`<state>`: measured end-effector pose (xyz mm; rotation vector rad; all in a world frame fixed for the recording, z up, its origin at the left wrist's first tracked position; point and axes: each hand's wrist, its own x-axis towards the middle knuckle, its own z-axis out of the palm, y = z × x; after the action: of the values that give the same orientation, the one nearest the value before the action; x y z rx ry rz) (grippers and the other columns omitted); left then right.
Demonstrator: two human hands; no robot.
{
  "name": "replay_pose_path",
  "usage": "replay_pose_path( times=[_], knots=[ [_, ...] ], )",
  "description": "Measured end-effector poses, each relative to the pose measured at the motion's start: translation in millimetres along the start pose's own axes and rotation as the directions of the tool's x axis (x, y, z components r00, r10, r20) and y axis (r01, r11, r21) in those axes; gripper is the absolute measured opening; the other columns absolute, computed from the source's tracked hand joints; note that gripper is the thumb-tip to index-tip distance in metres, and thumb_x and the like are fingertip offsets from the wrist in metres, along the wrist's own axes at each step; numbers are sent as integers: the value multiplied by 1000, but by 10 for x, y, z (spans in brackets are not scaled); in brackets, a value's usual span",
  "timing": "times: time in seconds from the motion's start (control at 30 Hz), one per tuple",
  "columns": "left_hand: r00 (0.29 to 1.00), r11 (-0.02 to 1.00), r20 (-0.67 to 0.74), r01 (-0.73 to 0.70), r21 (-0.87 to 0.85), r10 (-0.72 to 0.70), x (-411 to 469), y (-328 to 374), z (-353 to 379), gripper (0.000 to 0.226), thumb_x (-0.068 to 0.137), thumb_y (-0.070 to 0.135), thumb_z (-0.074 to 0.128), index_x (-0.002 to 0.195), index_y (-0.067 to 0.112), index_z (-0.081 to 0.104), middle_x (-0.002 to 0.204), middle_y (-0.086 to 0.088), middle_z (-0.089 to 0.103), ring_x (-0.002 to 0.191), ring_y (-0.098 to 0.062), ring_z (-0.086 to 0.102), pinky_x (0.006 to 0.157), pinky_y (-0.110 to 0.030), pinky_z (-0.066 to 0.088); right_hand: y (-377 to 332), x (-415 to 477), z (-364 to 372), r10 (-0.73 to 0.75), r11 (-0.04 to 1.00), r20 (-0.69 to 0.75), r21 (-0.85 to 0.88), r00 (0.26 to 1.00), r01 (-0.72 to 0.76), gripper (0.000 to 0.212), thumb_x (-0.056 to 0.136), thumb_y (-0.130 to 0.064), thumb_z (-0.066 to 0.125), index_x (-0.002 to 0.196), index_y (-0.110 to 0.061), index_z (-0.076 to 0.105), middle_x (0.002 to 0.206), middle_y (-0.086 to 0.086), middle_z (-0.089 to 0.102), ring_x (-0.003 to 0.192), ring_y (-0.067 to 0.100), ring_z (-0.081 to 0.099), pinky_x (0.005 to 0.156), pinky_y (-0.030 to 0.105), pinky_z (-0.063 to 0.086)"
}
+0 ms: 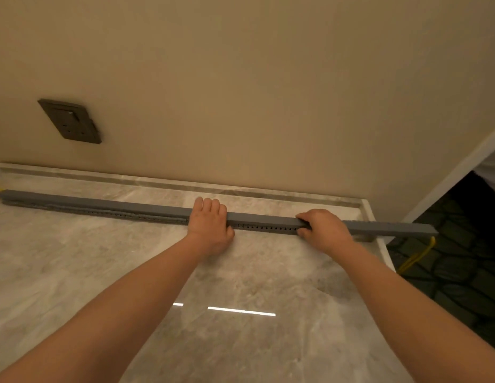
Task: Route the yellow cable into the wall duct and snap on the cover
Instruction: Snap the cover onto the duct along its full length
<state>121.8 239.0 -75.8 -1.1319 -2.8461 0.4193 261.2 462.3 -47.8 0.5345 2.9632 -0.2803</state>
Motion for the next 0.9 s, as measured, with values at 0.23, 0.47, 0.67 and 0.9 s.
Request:
replay_pose_path(
  times=[0.23, 0.47, 0.67, 0.9],
  knots=[
    [985, 975, -70, -168, -149, 159, 27, 746, -209, 45, 95, 38, 37, 131, 11, 37, 128, -9, 42, 117, -28, 39, 107, -38, 28, 82, 71, -140, -96, 995, 78, 31, 992, 94, 10, 83, -28, 65, 90, -24, 71, 78, -2, 65, 72, 19, 57, 56, 27, 39],
    [976, 934, -160, -191, -302, 148, 137, 1222, -260, 32, 98, 34, 38, 125, 19, 43, 125, -3, 45, 115, -23, 42, 97, -33, 31, 331, -48, -126, -211, 977, 11, 24, 977, 210, 6, 79, -30, 62, 81, -25, 66, 76, -3, 61, 74, 20, 54, 52, 28, 39],
    [974, 946, -176, -185, -265, 141, 155, 1311, -322, 25, 98, 36, 39, 118, 21, 45, 116, -1, 49, 106, -23, 46, 90, -35, 35, 599, -170, -178, -249, 963, -64, -125, 966, 239, 12, 83, -29, 60, 89, -24, 68, 88, -1, 58, 84, 21, 56, 59, 29, 40],
    [979, 960, -170, -154, -233, 116, 165, 1327, -396, 26, 97, 39, 42, 113, 19, 46, 113, -1, 52, 101, -23, 50, 85, -35, 36, 570, -182, -218, -163, 987, -105, -18, 981, 162, 18, 79, -24, 62, 95, -27, 68, 92, -5, 66, 86, 19, 60, 64, 29, 43]
  ],
)
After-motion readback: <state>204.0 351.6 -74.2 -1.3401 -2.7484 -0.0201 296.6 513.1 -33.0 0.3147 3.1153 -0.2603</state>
